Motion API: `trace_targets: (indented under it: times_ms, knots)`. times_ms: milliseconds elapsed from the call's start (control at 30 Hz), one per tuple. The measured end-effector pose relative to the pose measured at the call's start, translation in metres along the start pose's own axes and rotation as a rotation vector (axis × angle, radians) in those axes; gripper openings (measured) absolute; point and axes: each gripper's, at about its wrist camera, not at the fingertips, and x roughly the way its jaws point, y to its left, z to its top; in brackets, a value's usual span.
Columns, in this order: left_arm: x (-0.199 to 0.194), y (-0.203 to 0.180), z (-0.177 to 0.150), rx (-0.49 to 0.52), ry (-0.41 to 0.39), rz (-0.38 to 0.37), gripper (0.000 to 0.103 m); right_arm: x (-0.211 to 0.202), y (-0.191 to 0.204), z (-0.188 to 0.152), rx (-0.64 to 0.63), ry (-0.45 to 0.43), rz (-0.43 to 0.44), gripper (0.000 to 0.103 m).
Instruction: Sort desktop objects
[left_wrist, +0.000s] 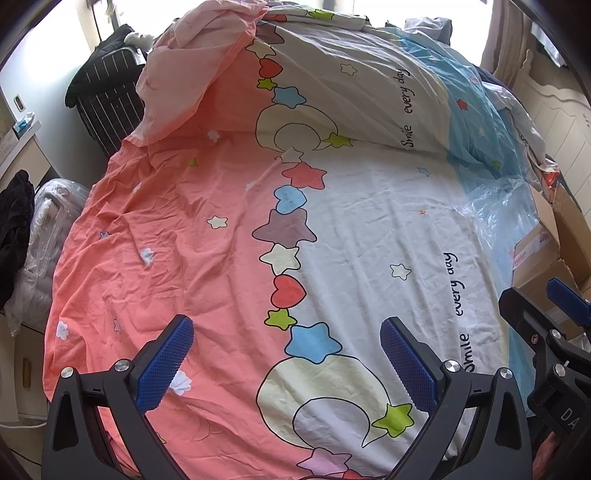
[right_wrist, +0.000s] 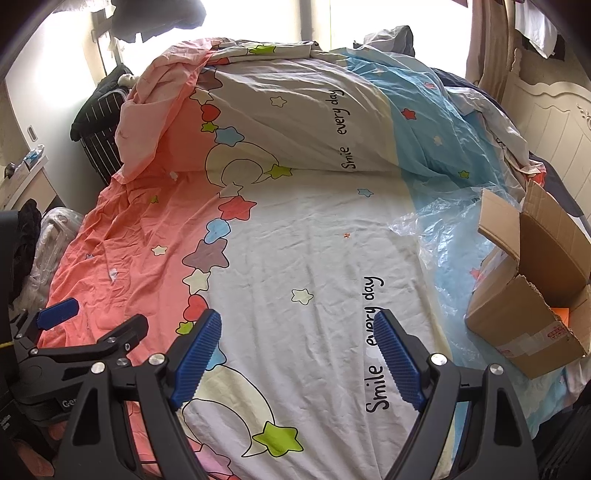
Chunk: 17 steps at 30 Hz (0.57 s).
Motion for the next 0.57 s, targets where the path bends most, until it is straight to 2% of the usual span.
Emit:
trace_targets:
  times_ms: [567]
  knots:
    - [0.0003, -0.0006, 0.0036, 0.024, -0.023, 0.007, 0.103, 0.0102, -0.0028, -0.0077, -0.003, 0.028, 0.011, 0.082]
